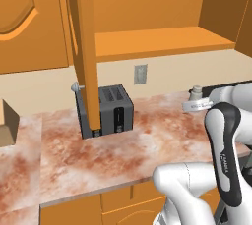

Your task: Move the ketchup and shaker from the cabinet to the dining counter.

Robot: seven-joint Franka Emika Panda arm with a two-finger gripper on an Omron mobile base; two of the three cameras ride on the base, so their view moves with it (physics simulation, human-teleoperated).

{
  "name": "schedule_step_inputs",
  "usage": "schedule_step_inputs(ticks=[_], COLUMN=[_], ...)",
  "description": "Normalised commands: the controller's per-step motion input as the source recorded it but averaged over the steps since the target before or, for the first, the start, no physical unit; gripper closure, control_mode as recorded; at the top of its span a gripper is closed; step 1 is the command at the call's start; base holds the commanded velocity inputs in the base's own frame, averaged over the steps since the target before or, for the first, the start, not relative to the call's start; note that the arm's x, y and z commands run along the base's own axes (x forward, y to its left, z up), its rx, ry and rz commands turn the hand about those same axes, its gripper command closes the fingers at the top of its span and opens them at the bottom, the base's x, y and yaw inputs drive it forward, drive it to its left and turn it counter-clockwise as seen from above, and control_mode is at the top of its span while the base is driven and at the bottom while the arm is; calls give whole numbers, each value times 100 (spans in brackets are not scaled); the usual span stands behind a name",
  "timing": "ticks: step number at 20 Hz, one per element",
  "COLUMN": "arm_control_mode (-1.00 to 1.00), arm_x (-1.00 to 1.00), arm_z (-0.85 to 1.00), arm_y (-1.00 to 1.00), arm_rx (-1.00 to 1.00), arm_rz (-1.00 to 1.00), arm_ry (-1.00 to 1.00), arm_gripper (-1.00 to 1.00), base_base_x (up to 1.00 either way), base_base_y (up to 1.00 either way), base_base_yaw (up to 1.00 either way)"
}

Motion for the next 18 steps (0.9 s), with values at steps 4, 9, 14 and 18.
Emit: schedule_step_inputs(ticks=[4, 9, 14, 18], arm_control_mode=[100, 100, 100, 100], arm_x=[0, 0, 0, 0], arm_z=[0, 0, 0, 0], arm_y=[0, 0, 0, 0], arm_rx=[0, 0, 0, 0], arm_rz=[0, 0, 0, 0], arm_ry=[0, 0, 0, 0], arm_gripper=[100, 100, 100, 100], base_base_x=[-46, -75, -86, -94], base_base_y=[0, 0, 0, -1], base_base_yaw=[0, 1, 0, 0])
